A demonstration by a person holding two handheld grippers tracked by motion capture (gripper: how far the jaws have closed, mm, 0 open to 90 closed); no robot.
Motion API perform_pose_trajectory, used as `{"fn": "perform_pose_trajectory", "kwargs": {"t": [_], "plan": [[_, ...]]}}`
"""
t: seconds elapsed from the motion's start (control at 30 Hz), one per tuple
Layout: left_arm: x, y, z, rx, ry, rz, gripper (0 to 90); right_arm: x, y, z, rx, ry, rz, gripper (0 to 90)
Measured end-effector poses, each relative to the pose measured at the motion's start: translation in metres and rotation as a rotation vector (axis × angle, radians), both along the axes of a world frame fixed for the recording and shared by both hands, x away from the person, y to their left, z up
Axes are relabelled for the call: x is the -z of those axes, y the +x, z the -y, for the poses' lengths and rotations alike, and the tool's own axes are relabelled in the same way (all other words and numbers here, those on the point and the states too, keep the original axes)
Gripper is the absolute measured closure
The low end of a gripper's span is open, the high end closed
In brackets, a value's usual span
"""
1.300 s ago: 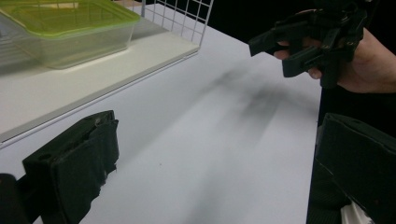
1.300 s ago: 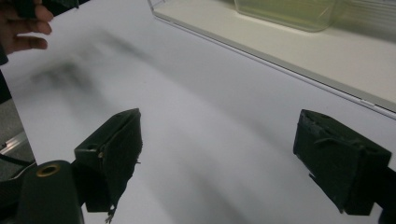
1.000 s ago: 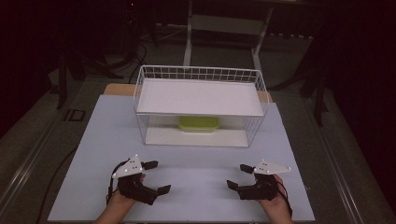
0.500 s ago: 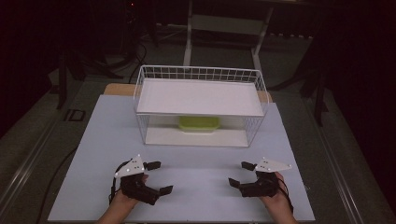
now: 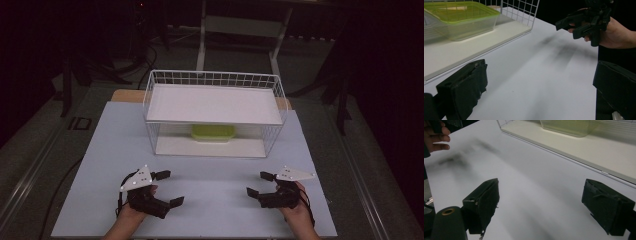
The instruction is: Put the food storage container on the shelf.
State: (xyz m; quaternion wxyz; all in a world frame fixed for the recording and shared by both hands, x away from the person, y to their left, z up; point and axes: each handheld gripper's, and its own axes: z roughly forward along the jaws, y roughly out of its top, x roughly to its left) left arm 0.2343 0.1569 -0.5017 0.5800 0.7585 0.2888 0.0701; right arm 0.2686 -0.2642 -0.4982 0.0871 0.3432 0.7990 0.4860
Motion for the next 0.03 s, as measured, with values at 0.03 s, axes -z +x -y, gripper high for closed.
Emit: {"fn": "perform_pose_trajectory", "kwargs": {"t": [0.03], "plan": [[0.0000, 0.0000, 0.0000, 0.000, 0.000, 0.000, 0.0, 0.0000, 0.0000, 0.0000, 0.000, 0.000, 0.000, 14.4]]}}
